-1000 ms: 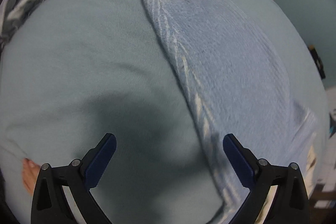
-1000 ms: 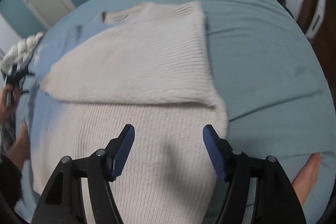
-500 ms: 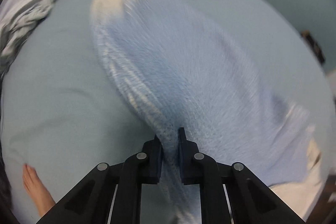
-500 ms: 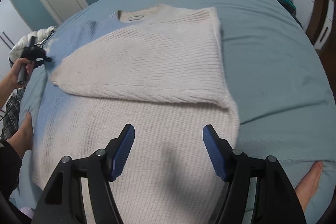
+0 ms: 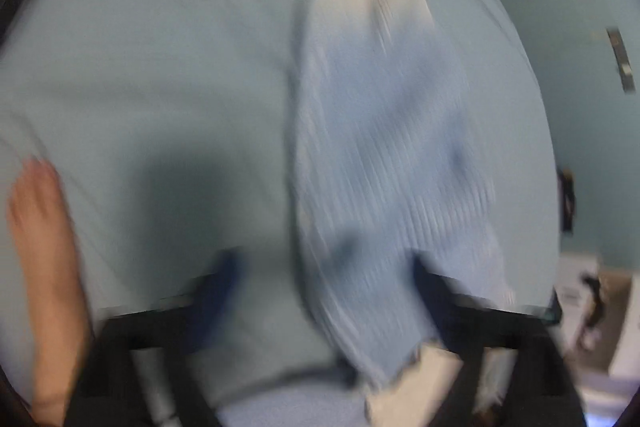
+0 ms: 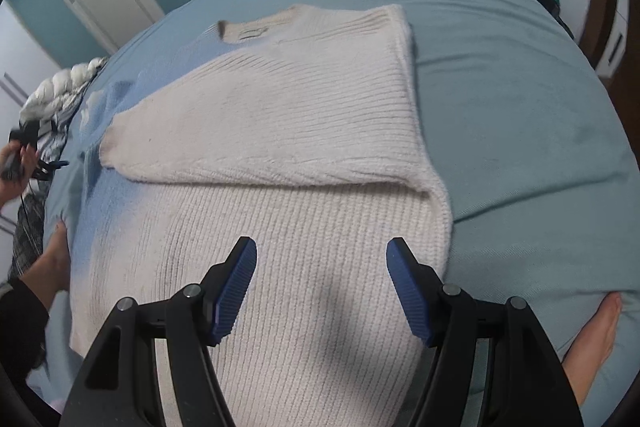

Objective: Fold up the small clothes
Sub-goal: 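Grasp the blue sleeve with the left tool and lift it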

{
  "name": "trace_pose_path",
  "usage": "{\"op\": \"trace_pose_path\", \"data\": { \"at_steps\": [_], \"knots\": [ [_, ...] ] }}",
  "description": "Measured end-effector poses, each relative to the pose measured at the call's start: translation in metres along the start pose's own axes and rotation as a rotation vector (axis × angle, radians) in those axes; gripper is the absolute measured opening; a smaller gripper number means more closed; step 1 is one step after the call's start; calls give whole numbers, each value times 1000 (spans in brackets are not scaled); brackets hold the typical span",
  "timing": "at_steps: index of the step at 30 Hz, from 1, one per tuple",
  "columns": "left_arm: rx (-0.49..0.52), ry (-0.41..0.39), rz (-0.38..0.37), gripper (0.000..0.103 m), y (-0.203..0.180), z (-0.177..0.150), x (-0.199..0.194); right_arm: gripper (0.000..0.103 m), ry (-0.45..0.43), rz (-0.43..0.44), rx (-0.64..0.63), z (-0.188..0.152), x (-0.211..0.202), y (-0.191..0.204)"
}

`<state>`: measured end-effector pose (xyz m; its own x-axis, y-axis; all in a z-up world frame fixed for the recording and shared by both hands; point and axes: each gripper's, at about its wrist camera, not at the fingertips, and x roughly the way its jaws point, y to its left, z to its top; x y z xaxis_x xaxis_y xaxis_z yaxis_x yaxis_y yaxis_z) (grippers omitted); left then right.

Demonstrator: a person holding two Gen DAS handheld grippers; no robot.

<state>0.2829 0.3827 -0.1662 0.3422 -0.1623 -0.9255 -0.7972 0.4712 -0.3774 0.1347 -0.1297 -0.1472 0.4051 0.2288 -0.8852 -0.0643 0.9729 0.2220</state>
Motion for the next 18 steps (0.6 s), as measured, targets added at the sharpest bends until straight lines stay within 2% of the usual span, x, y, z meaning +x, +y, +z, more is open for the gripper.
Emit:
{"op": "trace_pose_path", "data": {
  "at_steps": [2, 3, 5, 6, 7, 9, 12, 13, 15, 16, 17, 18],
  "knots": [
    [46, -128, 84, 103, -4, 14, -14, 64, -1, 2, -35, -1, 2, 11],
    [100, -166, 149, 103, -10, 27, -13, 64, -1, 10, -52, -1, 5, 17],
    [186, -185, 262, 103, -8, 55, -2, 64, 1, 20, -77, -1, 8, 28],
    [197, -189, 283, 103, -8, 61, 4, 64, 3, 19, -87, 0, 10, 33],
    [186, -197, 287, 103, 0, 64, 8, 64, 5, 14, -96, 0, 12, 38],
    [101, -229, 228, 103, 23, 82, 19, 64, 14, 7, -101, 0, 15, 45],
    [75, -154, 105, 102, 28, 96, 55, 64, 31, -14, -108, 2, 22, 51],
    [81, -162, 105, 102, 26, 96, 63, 64, 38, -26, -114, 3, 25, 52],
    [149, -205, 208, 102, 11, 87, 78, 64, 44, -43, -130, 6, 31, 55],
    [207, -224, 240, 90, 1, 85, 83, 64, 43, -46, -135, 7, 33, 56],
    [290, -235, 241, 77, -13, 80, 85, 64, 40, -47, -140, 9, 34, 57],
    [374, -250, 236, 29, -29, 72, 83, 64, 32, -46, -141, 11, 34, 57]
  ]
}}
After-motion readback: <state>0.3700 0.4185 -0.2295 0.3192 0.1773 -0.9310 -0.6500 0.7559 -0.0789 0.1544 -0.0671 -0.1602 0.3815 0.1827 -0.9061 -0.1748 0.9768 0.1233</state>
